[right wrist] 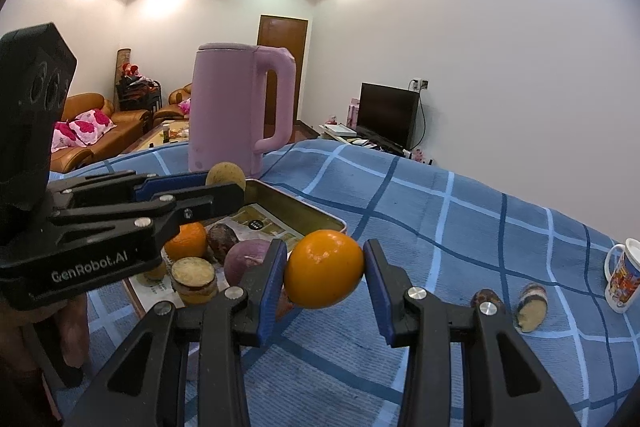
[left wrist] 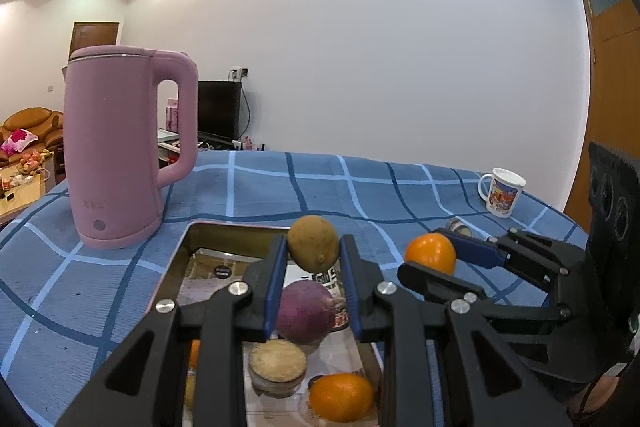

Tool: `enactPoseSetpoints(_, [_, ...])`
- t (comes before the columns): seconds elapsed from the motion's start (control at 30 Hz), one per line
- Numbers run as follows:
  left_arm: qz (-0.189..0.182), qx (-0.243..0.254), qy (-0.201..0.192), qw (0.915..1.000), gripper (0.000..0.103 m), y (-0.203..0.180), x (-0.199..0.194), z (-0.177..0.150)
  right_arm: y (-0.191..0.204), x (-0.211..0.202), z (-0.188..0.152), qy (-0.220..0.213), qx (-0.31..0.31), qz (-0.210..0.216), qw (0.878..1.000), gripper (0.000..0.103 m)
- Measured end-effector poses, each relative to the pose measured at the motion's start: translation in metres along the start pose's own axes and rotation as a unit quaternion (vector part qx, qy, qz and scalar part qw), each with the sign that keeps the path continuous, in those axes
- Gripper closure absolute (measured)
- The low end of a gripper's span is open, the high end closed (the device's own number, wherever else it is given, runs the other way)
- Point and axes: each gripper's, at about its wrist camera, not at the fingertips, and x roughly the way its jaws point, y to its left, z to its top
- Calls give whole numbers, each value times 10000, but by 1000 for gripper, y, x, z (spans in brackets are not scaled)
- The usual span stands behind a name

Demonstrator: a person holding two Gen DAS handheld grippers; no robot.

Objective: Organize fruits
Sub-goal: 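Carry the yellow-brown fruit over the tin left while the right tool brings the orange, then drop the yellow-brown fruit into the tin left while the right tool drops the orange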

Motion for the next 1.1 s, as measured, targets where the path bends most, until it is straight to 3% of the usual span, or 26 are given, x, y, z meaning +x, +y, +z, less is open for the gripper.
enactPoseSetpoints(0.37, [263, -107, 28, 9996, 75, 25, -5, 5, 9, 9, 9, 57, 99, 256, 9996, 61])
enactPoseSetpoints(1.1, [521, -174, 528, 9971, 75, 50, 4, -4, 51, 33, 13, 347, -346, 662, 9966, 61])
